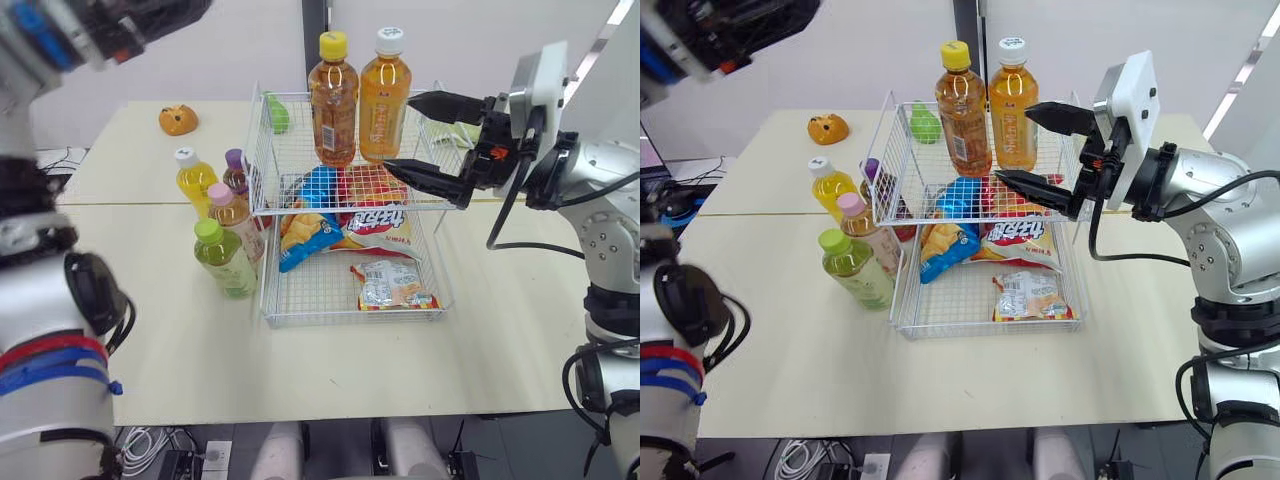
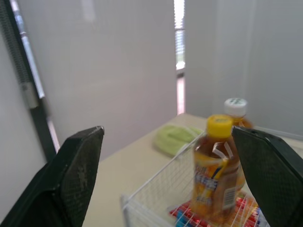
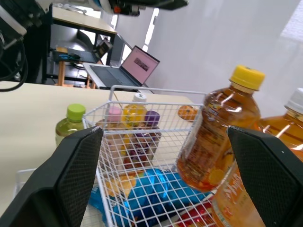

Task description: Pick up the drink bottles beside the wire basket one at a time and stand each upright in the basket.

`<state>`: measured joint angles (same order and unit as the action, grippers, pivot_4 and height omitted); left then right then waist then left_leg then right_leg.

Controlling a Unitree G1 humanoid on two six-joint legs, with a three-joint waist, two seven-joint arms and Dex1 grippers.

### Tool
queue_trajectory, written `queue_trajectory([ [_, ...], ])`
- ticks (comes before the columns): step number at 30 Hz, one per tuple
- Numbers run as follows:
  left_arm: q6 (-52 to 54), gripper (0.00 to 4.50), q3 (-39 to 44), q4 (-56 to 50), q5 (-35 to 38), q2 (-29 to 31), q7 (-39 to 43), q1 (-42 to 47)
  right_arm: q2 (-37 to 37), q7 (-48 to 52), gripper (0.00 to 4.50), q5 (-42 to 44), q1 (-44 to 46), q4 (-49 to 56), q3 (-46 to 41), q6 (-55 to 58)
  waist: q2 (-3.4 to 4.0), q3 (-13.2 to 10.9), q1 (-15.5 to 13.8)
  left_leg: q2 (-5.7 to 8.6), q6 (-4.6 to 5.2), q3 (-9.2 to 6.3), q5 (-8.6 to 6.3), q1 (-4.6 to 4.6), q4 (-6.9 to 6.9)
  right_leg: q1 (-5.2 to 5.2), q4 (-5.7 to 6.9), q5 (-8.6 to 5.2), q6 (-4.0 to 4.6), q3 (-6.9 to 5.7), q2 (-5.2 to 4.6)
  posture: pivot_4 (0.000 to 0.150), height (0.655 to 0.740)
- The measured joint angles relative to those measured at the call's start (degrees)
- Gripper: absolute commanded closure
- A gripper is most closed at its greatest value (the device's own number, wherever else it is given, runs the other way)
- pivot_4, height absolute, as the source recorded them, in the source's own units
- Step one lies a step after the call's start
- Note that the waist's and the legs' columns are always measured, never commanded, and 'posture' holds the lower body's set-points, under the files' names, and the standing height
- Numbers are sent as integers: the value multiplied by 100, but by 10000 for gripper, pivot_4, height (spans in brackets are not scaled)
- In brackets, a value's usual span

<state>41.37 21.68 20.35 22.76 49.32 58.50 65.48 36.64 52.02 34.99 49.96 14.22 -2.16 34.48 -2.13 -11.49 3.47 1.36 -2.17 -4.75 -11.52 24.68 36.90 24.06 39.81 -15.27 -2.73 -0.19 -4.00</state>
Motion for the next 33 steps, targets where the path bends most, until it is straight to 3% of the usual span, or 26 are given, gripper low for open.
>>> queue_trajectory([
  [7, 153, 441, 1995, -1613, 149, 48, -1182, -2913, -258, 324, 0, 84, 242, -317, 149, -35, -1, 1, -25, -2, 0, 1, -1, -8, 0, 0, -5, 1, 1, 17, -3, 1500, 7400],
  [10, -96, 441, 2774, -2203, 151, -424, -1558, -4140, -332, 453, 0, 77, 289, -415, 194, -76, -2, 3, -47, -3, 0, 4, -1, -11, 0, -2, -6, 1, 2, 19, -3, 1500, 7400],
  [15, -605, 441, 3271, -3147, 230, -1656, -1996, -5926, -406, 618, 0, 18, 313, -516, 290, -186, -10, 7, -182, -4, 0, 8, -1, -20, 3, -5, -8, 7, 3, 36, -6, 1500, 7400],
  [23, -590, 441, 3385, -4200, 793, -2495, -2709, -7197, -431, 707, 0, 2, 347, -574, 332, -264, -20, 16, -228, -14, -1, 3, -3, -75, -18, -92, -82, 21, 12, -10, -3, 1500, 7400],
  [33, -648, 441, 3133, -4461, 1266, -2432, -3201, -7284, -419, 767, 0, -20, 346, -610, 332, -273, -20, 16, -219, -15, 0, 6, -3, -75, -20, -91, -81, 24, 16, -14, -2, 1500, 7400],
])
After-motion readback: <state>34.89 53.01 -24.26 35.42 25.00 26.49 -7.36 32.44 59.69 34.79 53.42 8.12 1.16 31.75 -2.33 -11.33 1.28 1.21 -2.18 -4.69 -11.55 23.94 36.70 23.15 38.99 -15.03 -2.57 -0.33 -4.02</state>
